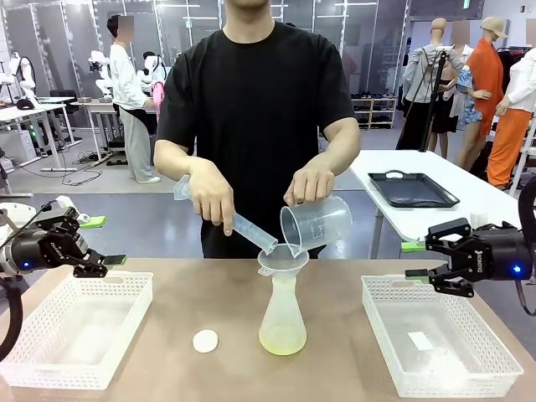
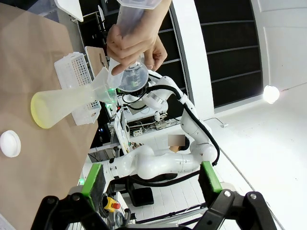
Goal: Prepare the solutions needed for the experiment.
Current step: Once the solution is in the Big flask , pick up the Plastic Funnel and place it back into the right Organizing basket.
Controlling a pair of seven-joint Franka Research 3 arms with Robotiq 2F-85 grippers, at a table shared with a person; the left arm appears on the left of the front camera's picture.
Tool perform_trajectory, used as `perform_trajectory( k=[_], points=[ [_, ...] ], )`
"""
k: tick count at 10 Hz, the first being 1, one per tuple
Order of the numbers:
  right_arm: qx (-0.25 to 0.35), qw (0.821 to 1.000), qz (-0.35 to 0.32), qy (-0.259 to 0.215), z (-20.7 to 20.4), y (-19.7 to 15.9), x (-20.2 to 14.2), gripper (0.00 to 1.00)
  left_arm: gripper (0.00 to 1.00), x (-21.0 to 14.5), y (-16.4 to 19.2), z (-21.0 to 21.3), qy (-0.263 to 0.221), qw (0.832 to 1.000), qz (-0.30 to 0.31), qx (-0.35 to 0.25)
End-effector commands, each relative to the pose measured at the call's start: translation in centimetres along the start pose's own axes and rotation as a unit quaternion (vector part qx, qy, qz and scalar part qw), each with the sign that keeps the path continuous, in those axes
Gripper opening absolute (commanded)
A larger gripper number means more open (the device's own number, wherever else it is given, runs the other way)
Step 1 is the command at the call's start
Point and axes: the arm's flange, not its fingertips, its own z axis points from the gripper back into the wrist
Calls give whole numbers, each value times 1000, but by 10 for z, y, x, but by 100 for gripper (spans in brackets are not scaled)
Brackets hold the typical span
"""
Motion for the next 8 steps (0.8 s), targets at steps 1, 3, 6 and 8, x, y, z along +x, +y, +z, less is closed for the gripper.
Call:
perform_trajectory(
  k=[1, 3, 6, 8],
  points=[
    [9, 1000, -3, -10, -6, -9, -31, 56, 100, 0, -3, -2, -4, 1000, -2, -4],
    [12, 1000, 1, -12, -9, -11, -31, 56, 100, 0, -3, -2, -4, 1000, -2, -4],
    [3, 1000, -2, -3, -2, 0, 1, 56, 100, 0, -3, -2, -4, 1000, -2, -4],
    [3, 1000, -2, -3, -2, 0, 1, 56, 100, 0, -3, -2, -4, 1000, -2, -4]
  ],
)
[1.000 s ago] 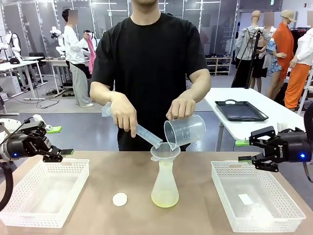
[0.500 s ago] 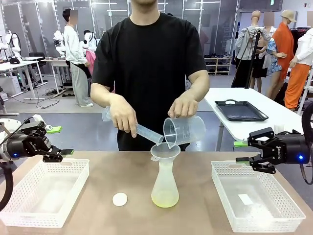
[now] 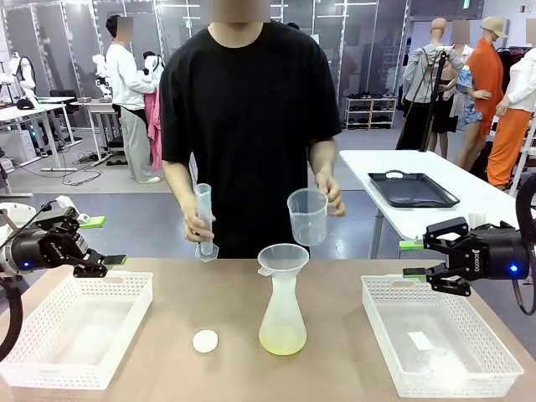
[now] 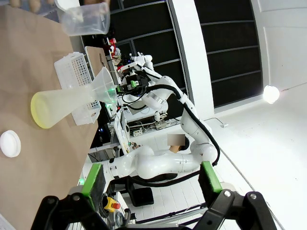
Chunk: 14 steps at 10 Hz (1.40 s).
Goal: Prepare the solutions needed for the experiment.
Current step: Once the solution is in the Big flask , pick up the Plastic Funnel and place it back into the right Organizing basket.
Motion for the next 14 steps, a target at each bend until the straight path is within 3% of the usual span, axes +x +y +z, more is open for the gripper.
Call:
perform_trajectory(
  k=[1, 9, 11, 14],
  points=[
    [-1, 1000, -2, 3, 1, -1, 0, 56, 100, 0, -3, -2, -4, 1000, -2, -4],
    [0, 1000, 0, -1, 0, 0, 0, 56, 100, 0, -3, -2, -4, 1000, -2, -4],
    [18, 999, 26, 20, -14, 13, 8, 56, 100, 0, -3, -2, -4, 1000, -2, -4],
    [-25, 990, 121, 65, -53, 58, 24, 56, 100, 0, -3, -2, -4, 1000, -2, -4]
  ],
)
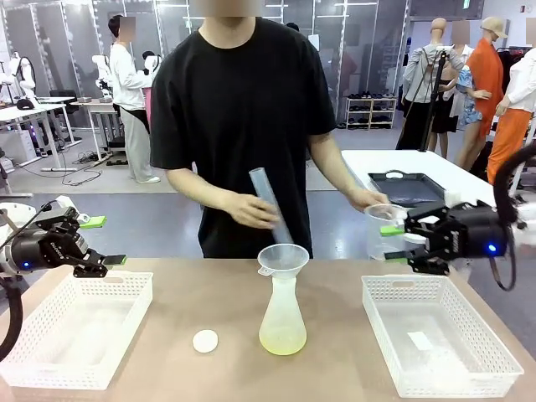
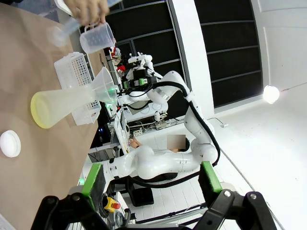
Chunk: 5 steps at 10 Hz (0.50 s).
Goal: Prepare the solutions needed for the experiment.
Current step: Once the solution is in the Big flask , pick up the Plastic Funnel and place it back into the right Organizing basket.
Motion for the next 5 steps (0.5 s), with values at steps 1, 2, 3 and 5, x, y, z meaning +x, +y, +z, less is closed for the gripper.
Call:
perform_trajectory(
  k=[1, 2, 3, 5],
  points=[
    [-47, 995, 86, 28, -25, 25, 26, 56, 100, 0, -3, -2, -4, 1000, -2, -4],
    [-64, 990, 118, 43, -34, 41, 32, 56, 100, 0, -3, -2, -4, 1000, -2, -4],
    [-79, 987, 131, 53, -41, 55, 37, 56, 100, 0, -3, -2, -4, 1000, -2, -4],
    [-120, 975, 168, 78, -54, 74, 39, 56, 100, 0, -3, -2, -4, 1000, -2, -4]
  ],
)
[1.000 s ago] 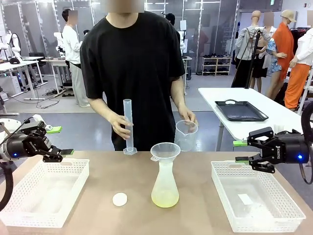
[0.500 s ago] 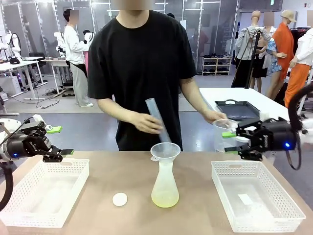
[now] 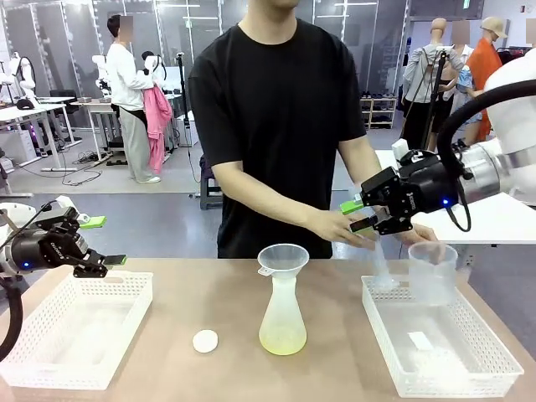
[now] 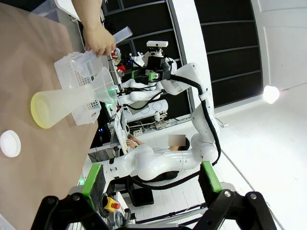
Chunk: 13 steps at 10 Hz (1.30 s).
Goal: Prepare the solutions needed for the experiment.
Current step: Once the solution is in the Big flask , pick up the Plastic Funnel and place it back into the right Organizing basket.
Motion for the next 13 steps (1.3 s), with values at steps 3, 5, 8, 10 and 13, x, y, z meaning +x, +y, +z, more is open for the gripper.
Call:
perform_trajectory(
  k=[3, 5, 8, 10, 13],
  points=[
    [20, 1000, -19, -11, 1, -6, -6, 56, 100, 0, -3, -2, -4, 1000, -2, -4],
    [20, 1000, -19, -11, 1, -6, -6, 56, 100, 0, -3, -2, -4, 1000, -2, -4],
    [20, 1000, -19, -11, 1, -6, -6, 56, 100, 0, -3, -2, -4, 1000, -2, -4],
    [-30, 999, 24, -18, 4, 2, 9, 56, 100, 0, -3, -2, -4, 1000, -2, -4],
    [-94, 984, 153, 16, -3, 37, 36, 56, 100, 0, -3, -2, -4, 1000, -2, -4]
  ],
)
